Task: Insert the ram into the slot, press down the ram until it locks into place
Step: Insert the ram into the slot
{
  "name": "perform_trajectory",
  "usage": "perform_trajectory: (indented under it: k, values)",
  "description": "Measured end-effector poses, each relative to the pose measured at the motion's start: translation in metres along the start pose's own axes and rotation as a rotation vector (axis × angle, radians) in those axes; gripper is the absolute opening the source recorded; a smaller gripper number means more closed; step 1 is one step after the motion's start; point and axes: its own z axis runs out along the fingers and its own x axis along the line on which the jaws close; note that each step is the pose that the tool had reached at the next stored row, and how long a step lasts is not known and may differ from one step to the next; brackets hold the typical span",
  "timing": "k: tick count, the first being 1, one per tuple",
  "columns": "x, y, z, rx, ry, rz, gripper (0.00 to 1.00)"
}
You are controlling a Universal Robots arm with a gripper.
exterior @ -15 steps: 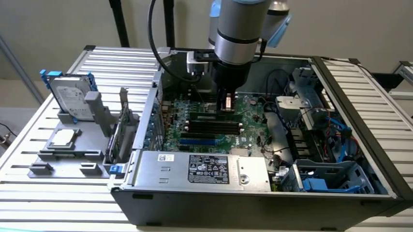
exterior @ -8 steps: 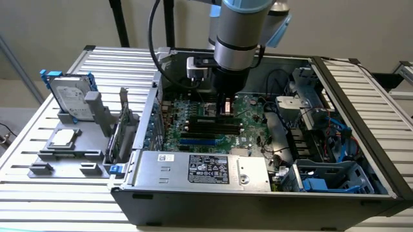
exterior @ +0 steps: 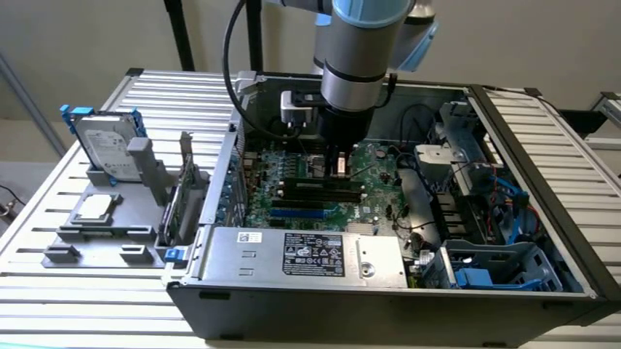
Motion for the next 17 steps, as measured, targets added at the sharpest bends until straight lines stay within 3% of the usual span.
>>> perform_trajectory:
  k: [17]
  values:
    - [0.0001, -0.0002, 0.0053, -0.0001, 0.0038, 0.0, 0.13]
